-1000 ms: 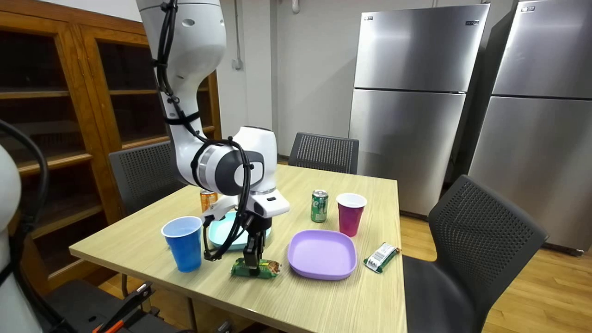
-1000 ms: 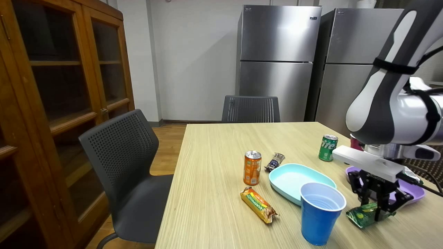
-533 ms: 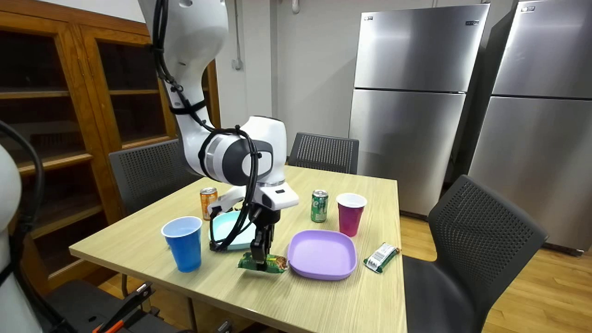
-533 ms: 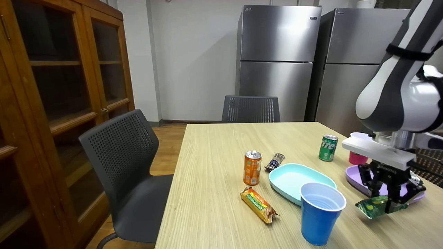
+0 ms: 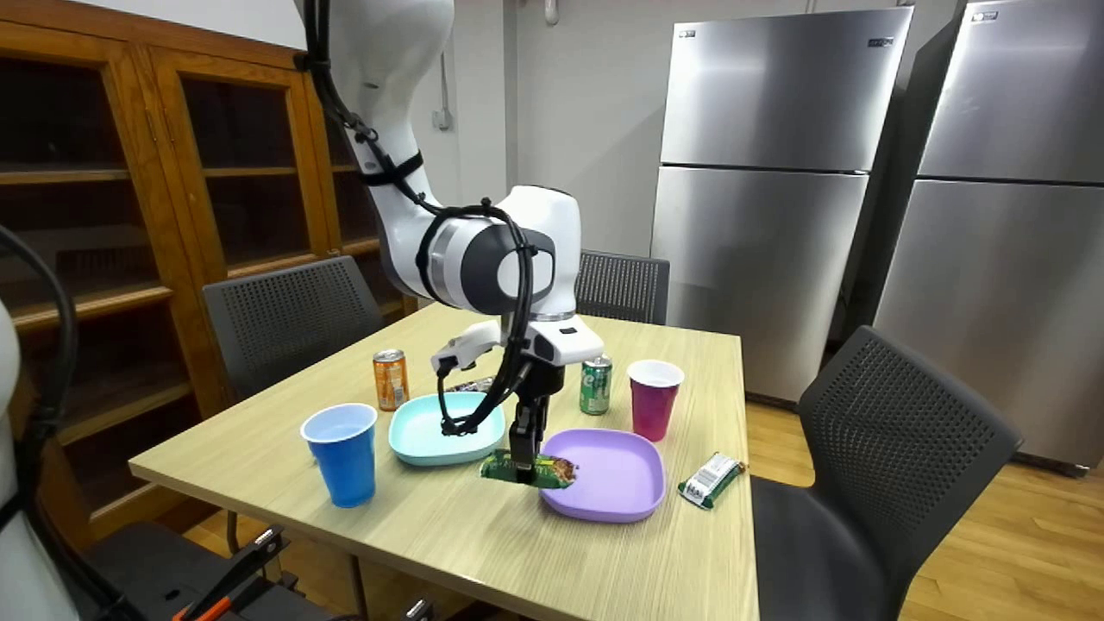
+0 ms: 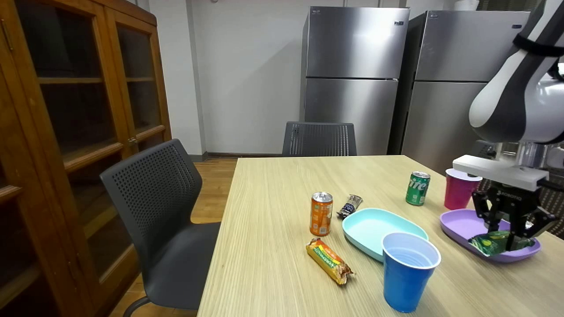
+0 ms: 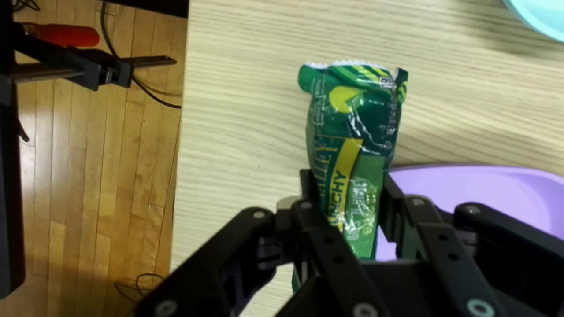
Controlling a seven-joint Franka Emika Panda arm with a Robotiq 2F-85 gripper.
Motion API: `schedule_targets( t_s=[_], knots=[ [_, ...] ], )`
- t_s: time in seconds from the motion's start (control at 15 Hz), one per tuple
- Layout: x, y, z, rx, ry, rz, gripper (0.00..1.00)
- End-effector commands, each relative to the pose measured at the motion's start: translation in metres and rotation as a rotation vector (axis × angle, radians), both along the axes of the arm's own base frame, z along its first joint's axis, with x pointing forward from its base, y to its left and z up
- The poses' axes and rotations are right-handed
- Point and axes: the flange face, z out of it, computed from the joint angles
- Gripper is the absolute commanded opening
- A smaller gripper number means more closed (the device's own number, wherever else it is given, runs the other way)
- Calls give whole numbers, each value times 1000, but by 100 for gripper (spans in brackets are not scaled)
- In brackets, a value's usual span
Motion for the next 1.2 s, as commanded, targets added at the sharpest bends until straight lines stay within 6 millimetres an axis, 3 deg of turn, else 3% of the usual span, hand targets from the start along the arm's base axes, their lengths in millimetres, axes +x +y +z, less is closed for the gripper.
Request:
schedule_targets(
  t_s=[0.0,0.33,0.67,1.13],
  knots=[
    [21,-25,11,6,20,32,9],
    [51,-52,10,0,16,61,9],
    [80,-69,-9,-3,34,105,9],
    [86,-76,-42,0,108,148,9]
  ],
)
